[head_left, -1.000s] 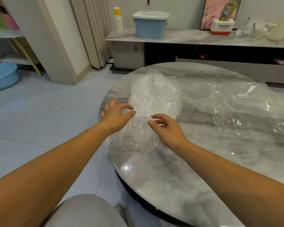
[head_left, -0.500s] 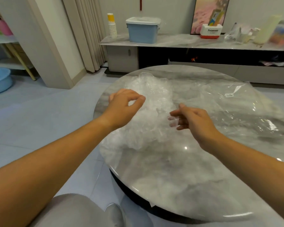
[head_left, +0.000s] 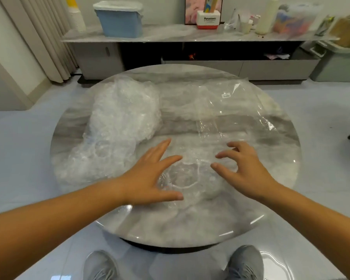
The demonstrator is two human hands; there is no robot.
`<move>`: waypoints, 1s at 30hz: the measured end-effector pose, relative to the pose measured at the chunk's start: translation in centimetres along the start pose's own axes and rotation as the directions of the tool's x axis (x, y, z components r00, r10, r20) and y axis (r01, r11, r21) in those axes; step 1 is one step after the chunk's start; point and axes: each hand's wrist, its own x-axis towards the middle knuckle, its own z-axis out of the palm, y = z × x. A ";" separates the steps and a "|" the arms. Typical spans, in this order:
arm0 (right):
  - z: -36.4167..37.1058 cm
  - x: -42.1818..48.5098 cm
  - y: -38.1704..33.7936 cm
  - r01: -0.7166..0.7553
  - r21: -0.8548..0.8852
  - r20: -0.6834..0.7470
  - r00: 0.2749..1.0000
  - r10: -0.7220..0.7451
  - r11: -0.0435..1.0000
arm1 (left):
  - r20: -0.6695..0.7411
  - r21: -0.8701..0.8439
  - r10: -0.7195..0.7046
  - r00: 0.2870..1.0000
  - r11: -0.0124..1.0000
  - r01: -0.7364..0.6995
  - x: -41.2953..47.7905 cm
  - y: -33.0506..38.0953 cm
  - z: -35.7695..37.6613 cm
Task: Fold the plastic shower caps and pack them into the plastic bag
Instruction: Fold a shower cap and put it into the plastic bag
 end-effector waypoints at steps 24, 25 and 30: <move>3.8 -0.2 -1.5 0.073 0.188 0.305 0.944 -0.129 0.979 | -0.024 -0.528 -0.199 0.980 0.835 0.157 0.7 -1.3 1.6; 3.9 -0.1 -1.6 0.041 0.218 0.295 0.950 -0.106 0.975 | -0.030 -0.531 -0.220 0.975 0.830 0.171 0.7 -1.3 1.5; 4.2 0.8 -2.0 -0.136 0.186 0.255 0.963 0.086 0.973 | -0.017 -0.503 -0.344 0.939 0.815 0.289 1.1 -1.6 1.5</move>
